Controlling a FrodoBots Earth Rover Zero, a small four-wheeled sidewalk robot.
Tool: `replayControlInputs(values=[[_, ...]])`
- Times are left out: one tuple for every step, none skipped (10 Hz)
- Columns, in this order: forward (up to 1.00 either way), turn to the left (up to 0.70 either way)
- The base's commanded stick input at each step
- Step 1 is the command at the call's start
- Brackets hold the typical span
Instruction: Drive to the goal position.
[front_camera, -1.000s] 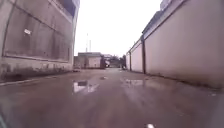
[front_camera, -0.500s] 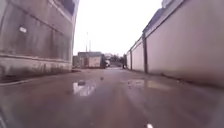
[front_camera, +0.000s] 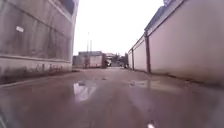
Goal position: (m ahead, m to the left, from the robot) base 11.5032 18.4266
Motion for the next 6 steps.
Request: replayControlInputs(values=[[0.7,0.0],[0.7,0.0],[0.7,0.0],[0.7,0.0],[0.7,0.0],[0.7,0.0]])
